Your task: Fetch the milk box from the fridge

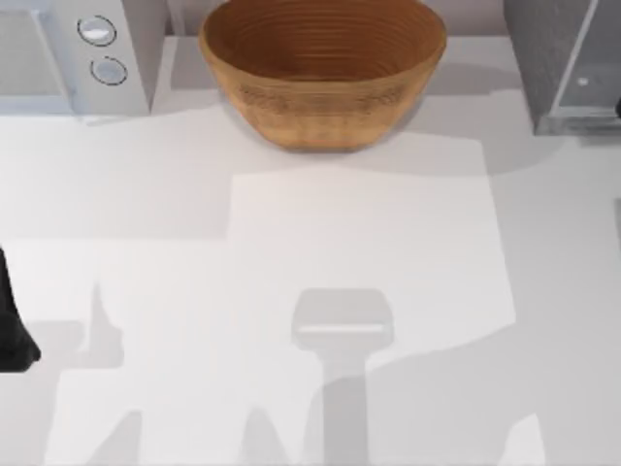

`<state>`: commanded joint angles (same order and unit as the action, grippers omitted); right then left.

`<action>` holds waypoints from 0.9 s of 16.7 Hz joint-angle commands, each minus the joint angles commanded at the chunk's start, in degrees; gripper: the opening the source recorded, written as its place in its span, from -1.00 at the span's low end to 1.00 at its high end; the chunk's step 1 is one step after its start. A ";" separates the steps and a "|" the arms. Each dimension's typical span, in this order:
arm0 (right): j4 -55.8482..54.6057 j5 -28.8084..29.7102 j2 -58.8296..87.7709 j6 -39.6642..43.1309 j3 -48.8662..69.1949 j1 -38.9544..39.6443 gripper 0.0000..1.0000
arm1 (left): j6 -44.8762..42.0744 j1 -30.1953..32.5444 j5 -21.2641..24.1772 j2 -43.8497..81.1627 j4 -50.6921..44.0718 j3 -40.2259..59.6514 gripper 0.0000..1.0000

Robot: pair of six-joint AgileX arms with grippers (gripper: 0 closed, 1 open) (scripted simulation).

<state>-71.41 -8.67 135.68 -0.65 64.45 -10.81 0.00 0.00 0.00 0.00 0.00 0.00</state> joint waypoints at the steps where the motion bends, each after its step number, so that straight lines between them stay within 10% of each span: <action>1: 0.00 0.00 0.00 0.00 0.00 0.00 1.00 | 0.00 0.00 0.00 0.00 0.00 0.00 1.00; 15: 0.00 0.00 0.00 0.00 0.00 0.00 -1.00 | 0.00 0.00 0.00 0.00 0.00 0.00 1.00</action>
<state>-71.41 -8.67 135.68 -0.65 64.45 -10.81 0.00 0.00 0.00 0.00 0.00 0.00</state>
